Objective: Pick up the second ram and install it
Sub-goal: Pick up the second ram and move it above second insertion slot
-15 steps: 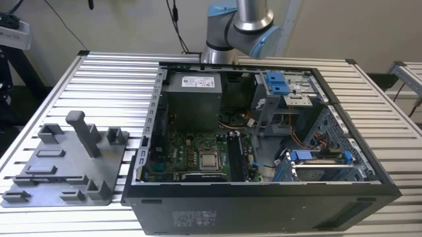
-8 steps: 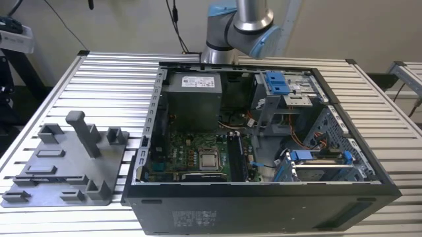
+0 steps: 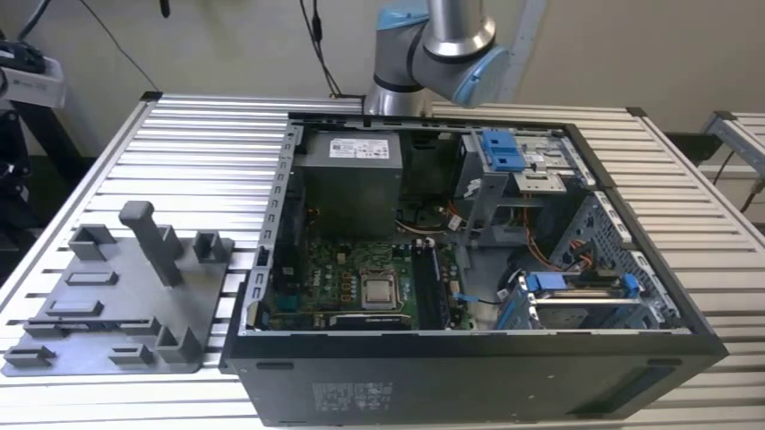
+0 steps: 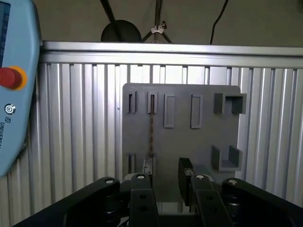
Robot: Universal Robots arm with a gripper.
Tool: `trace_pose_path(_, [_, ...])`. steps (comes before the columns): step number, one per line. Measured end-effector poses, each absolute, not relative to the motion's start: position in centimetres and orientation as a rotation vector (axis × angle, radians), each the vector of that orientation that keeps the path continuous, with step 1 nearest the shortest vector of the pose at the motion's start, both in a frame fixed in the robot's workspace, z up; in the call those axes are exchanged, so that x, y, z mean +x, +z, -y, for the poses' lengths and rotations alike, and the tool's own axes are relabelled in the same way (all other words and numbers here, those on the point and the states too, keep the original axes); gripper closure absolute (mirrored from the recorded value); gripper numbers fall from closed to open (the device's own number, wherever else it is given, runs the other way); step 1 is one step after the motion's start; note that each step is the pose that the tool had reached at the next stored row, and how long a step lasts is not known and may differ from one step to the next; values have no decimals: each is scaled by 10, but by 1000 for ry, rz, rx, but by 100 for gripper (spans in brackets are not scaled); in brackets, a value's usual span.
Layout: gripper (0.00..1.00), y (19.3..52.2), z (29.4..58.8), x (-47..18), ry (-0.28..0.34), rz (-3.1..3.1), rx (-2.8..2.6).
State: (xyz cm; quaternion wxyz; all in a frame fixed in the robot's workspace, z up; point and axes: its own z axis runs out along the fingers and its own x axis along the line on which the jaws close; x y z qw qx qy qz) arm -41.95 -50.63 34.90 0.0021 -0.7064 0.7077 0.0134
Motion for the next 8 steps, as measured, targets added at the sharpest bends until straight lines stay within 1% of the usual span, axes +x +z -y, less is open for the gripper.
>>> trace_pose_path(8, [64,347,506,-420,43,-2220,-2215])
